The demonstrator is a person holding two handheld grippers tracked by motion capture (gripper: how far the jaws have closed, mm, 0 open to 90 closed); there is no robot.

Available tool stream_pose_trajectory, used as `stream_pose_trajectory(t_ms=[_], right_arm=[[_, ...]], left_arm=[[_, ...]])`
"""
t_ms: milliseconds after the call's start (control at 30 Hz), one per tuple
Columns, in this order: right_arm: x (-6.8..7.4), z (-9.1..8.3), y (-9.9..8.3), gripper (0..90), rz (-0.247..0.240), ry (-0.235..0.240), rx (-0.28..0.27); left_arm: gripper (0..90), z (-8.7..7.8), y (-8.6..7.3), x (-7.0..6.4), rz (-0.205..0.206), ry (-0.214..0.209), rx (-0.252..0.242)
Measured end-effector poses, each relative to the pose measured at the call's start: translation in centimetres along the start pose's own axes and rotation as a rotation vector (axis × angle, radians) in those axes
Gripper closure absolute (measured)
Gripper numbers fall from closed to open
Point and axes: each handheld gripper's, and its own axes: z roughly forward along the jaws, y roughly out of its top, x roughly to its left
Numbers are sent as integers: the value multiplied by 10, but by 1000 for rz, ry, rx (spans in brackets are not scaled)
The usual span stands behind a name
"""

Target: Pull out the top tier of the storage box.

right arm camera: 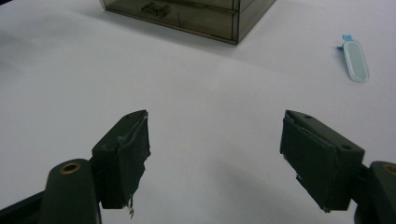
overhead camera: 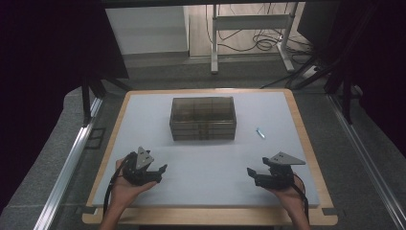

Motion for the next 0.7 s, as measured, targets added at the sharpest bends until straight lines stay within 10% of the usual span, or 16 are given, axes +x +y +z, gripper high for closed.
stream_pose_trajectory(t_ms=[700], right_arm=[[2,6,-8,235,-3,-27,37]], left_arm=[[285,17,15,-16,172,76,16]])
